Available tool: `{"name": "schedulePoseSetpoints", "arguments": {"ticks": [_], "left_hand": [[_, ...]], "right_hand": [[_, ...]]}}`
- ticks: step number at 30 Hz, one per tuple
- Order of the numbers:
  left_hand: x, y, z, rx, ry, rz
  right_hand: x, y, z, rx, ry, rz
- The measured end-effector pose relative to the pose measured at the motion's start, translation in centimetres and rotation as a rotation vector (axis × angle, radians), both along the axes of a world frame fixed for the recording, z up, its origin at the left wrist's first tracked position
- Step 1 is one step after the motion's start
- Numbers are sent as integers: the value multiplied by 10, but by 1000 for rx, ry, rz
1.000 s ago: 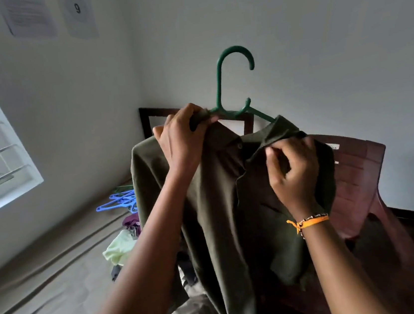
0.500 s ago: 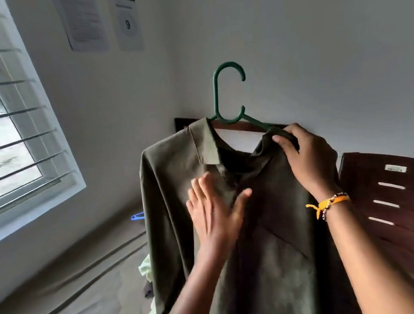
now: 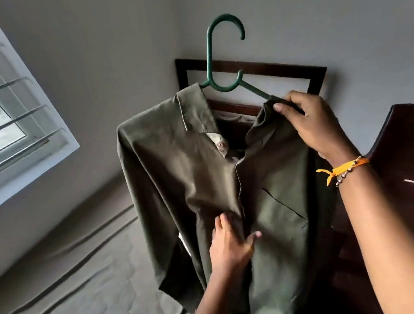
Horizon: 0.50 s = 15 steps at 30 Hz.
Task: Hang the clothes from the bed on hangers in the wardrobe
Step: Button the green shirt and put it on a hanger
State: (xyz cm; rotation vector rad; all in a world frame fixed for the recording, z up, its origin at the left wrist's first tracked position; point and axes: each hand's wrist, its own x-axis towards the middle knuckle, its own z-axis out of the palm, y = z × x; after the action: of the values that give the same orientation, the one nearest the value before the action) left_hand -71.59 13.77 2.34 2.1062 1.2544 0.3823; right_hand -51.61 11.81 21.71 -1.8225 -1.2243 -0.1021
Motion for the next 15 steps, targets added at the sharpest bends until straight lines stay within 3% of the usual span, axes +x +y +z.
{"name": "schedulePoseSetpoints", "arguments": {"ticks": [3,5,7,10,15], "left_hand": [[38,40,11,14,-100,184],[45,70,13,61,-91,146],[42,91,8,94,58,11],[32,106,-11,-79,244,-113],[46,108,-63,-305,523,-112]], "right_hand": [[7,36,-19,-11,66,126],[18,58,-28,-25,79,140],[42,86,-38,-35,63,117],[79,132,-74,-110,-11,42],[103,206,-218,-388,-5,84]]}}
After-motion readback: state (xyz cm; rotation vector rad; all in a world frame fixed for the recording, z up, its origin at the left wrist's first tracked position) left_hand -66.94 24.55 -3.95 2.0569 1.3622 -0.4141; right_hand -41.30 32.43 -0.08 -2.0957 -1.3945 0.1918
